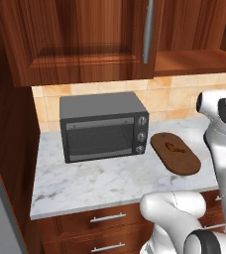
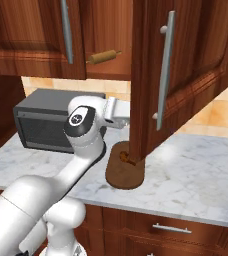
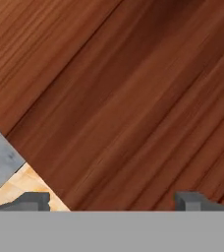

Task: Open the cabinet, retrieve the rolling pin, and place it next to the meat on the cutting board to prepare for tenderizing.

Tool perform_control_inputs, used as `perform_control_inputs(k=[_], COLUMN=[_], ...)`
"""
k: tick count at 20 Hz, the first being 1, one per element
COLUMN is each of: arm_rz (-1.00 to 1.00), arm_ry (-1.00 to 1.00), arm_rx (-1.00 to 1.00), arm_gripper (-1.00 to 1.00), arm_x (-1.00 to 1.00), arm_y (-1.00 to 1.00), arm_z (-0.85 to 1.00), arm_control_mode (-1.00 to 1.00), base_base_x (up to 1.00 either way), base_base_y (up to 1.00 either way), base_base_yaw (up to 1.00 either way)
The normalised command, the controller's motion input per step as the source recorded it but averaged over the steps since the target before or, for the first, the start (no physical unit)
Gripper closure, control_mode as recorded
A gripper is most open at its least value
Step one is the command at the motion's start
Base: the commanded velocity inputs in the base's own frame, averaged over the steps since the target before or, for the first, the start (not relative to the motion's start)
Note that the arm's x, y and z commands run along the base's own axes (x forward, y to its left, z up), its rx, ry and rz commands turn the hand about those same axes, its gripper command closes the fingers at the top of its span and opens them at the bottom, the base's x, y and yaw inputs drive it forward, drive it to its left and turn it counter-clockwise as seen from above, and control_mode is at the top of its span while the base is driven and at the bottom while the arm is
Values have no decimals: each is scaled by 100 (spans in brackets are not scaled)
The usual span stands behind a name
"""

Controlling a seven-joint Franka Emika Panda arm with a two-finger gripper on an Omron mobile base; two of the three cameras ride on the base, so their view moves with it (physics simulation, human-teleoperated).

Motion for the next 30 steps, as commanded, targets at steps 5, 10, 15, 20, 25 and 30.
perform_control_inputs(k=[5, 10, 15, 20, 25, 30], arm_rz=[0, 0, 0, 0, 1, 9], arm_ry=[0, 0, 2, -1, -4, -14], arm_rx=[0, 0, 0, 0, 2, 0], arm_gripper=[-100, -100, -100, -100, -100, -100], arm_x=[0, 2, 3, 0, 6, 1], arm_y=[-76, -66, -32, 14, 65, 75], arm_z=[-6, -12, -8, 0, 0, 0], arm_control_mode=[-100, -100, -100, -100, -100, -100], base_base_x=[0, 0, 0, 0, 0, 0], base_base_y=[0, 0, 0, 0, 0, 0], base_base_yaw=[0, 0, 0, 0, 0, 0])
